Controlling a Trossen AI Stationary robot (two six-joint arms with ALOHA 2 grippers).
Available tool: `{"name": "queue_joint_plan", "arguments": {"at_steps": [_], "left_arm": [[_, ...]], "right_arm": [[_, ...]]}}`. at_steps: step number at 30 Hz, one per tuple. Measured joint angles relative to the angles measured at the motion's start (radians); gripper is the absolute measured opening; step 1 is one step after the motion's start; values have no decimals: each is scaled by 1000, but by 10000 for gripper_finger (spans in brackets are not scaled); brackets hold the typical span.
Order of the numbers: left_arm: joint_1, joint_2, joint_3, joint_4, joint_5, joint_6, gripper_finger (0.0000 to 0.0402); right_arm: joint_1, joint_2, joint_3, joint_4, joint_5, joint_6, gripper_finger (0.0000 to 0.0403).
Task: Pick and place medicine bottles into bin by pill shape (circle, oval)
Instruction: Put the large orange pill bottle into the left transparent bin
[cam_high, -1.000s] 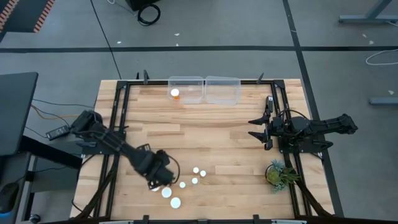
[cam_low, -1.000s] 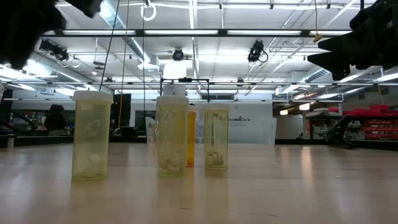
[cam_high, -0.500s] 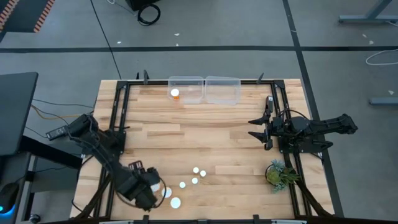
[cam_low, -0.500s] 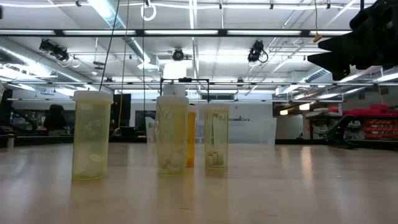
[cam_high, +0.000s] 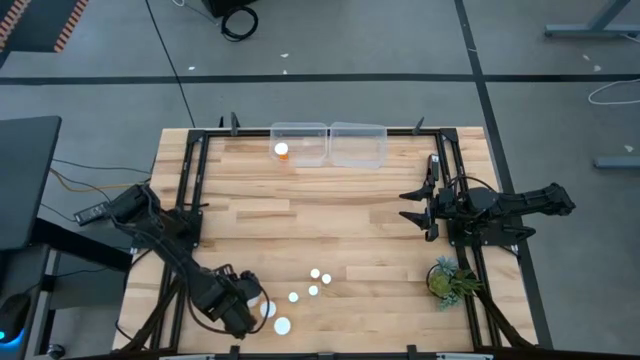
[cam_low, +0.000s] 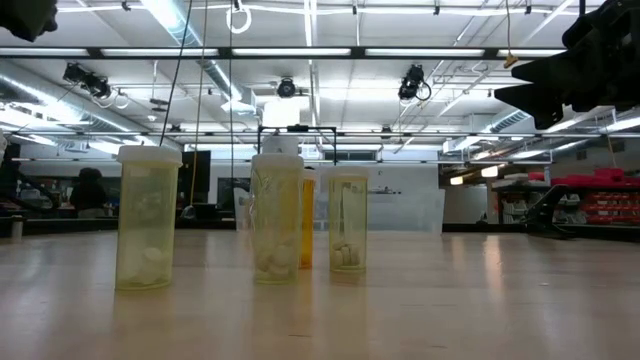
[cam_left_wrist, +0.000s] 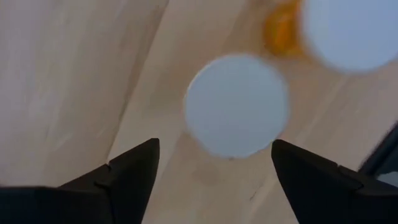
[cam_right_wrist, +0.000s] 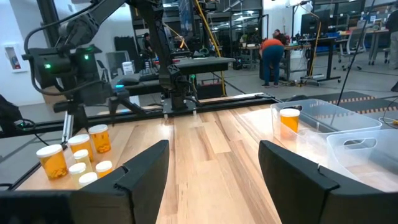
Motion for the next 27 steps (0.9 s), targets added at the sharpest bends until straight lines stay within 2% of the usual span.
{"name": "queue_joint_plan", "arguments": {"at_steps": [6, 15, 19, 27], "left_arm": [[21, 7, 0, 26, -3, 9, 351], [74, 21, 1, 41, -29, 35, 354], [85, 20, 1, 48, -26, 37, 342], [84, 20, 1, 48, -14, 39, 292]], "right_arm": [[0, 0, 0, 0, 0, 0, 255], [0, 0, 0, 0, 0, 0, 255], [0, 0, 0, 0, 0, 0, 255], [0, 0, 0, 0, 0, 0, 255]]}}
